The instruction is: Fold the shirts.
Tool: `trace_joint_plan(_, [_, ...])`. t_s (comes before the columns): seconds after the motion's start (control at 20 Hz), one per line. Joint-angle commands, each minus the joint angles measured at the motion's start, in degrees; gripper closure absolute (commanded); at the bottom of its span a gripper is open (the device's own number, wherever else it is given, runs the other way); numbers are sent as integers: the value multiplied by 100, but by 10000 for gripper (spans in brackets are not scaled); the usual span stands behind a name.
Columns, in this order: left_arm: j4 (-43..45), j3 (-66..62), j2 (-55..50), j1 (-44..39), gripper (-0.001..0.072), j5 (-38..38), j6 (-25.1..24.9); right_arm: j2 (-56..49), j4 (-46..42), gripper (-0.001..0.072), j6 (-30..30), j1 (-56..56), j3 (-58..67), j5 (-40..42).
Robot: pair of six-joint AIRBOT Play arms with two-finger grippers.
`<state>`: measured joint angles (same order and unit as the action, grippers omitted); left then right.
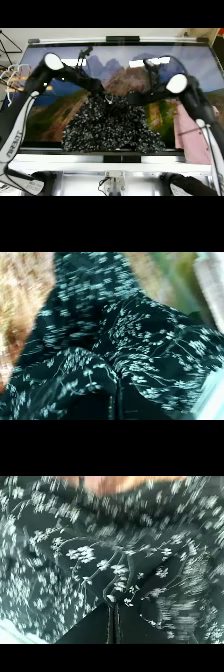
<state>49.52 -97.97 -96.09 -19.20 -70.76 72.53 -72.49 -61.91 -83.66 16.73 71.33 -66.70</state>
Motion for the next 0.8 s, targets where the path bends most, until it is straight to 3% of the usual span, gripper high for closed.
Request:
trace_joint_plan(0.0, [-153,-20,-472,271,294,111,15,-697,1211,654,599,-66,2,-254])
trace_joint_plan(0.05, [-153,-39,-468,461,203,107,13,-796,1414,653,697,-66,2,-238])
trace_joint_plan(0.25, [-31,-372,-444,1257,184,-678,13,-835,1510,653,761,-68,2,-22])
trace_joint_plan(0.4, [973,-352,-433,1261,185,-1569,13,-837,1508,652,791,-66,2,109])
trace_joint_plan(0.6, [1209,-17,-442,651,136,-1117,13,-837,1482,650,837,-68,2,160])
trace_joint_plan(0.65, [1237,63,-463,470,82,-953,7,-835,1458,650,839,-68,2,162])
trace_joint_plan(0.75, [1384,140,-568,136,78,-802,7,-835,1366,650,839,-68,2,146])
